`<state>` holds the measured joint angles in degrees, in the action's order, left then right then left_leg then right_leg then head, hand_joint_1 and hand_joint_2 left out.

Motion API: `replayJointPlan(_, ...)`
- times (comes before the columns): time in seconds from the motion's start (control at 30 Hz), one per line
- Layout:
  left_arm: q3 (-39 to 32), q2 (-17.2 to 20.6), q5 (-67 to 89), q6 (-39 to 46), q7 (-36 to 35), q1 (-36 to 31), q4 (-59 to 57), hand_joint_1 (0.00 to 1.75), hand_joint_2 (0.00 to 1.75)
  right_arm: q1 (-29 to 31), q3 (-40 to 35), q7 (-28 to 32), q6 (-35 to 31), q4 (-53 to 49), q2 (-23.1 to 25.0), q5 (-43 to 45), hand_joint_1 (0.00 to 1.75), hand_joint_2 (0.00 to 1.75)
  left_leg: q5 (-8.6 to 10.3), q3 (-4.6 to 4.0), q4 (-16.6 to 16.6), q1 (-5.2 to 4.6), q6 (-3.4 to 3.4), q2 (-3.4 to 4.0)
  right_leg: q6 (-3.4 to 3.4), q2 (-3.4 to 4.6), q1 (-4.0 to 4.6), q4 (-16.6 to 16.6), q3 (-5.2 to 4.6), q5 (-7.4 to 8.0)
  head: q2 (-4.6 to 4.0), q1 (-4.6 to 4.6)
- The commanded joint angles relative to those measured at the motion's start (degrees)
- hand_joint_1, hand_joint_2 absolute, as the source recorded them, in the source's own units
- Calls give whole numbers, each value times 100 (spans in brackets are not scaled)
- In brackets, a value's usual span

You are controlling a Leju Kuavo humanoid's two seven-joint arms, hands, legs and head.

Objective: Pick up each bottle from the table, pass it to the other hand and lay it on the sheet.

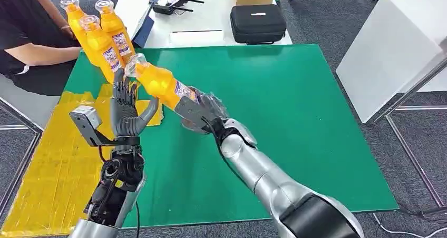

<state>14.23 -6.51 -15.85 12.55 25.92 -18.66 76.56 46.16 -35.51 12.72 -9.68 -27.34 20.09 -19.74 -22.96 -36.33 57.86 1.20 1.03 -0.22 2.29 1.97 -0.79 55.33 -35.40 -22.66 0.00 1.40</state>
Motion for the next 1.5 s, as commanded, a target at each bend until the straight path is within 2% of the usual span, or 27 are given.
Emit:
replayJointPlan(0.03,138,83,-28,15,-20,-199,-116,0,175,179,-819,-27,-63,413,-9,113,175,175,-4,13,-1,-3,1,-6,-8,-20,1,4,13,-8,0,0)
replayJointPlan(0.2,94,42,-34,-29,-5,-219,-263,0,175,240,-1079,42,-251,371,-9,384,175,175,-18,39,5,-9,0,-9,-19,-38,-1,19,35,-26,0,2)
replayJointPlan(0.23,96,37,-35,-32,-5,-225,-277,0,175,250,-1087,36,-245,360,-9,396,175,175,-7,17,1,-4,0,-4,-11,-20,1,7,16,-11,0,2)
replayJointPlan(0.43,130,-121,-506,-535,-219,-239,-300,0,175,471,-1613,-55,-1088,-45,-9,397,175,175,-10,10,10,-5,2,-3,-9,-21,-1,16,7,-13,0,2)
replayJointPlan(0.57,413,-280,-824,-697,-325,-199,-283,0,175,608,-1873,-173,-1437,-287,-9,642,175,175,-4,1,5,-5,2,-3,-5,-15,-2,9,0,-7,0,0)
replayJointPlan(0.73,953,-517,-1124,-716,-389,-492,-662,0,175,495,-2360,-283,-1683,-372,-9,884,175,175,-13,23,8,-8,2,-19,-13,-43,-1,16,26,-23,0,0)
replayJointPlan(0.93,1089,-625,-1291,-696,-453,-641,-798,0,175,289,-2733,-327,-1716,-470,-9,1207,175,175,-7,16,1,-3,0,-15,-10,-32,2,4,17,-13,0,2)
replayJointPlan(0.97,1082,-628,-1329,-688,-457,-641,-792,0,175,263,-2821,-360,-1562,-480,-9,1326,175,175,-10,25,1,-5,0,-19,-13,-40,1,7,25,-18,0,2)
replayJointPlan(1.2,997,-737,-1214,-385,-377,-671,-619,0,175,-422,-4175,-848,-1257,-428,-9,1851,175,175,-8,26,-6,-1,2,-22,-9,-39,5,-6,27,-16,0,2)
replayJointPlan(1.43,902,-800,-1159,-349,-357,-748,-739,0,175,-618,-4662,-1077,-1033,-450,-9,1604,175,175,-2,4,-2,5,-1,-28,-8,-41,8,-5,4,-11,0,2)
replayJointPlan(1.5,891,-834,-1115,-334,-312,-819,-884,0,175,-658,-4884,-1184,-919,-548,-9,1270,175,175,-3,4,-1,4,-1,-30,-9,-44,8,-4,4,-13,0,2)
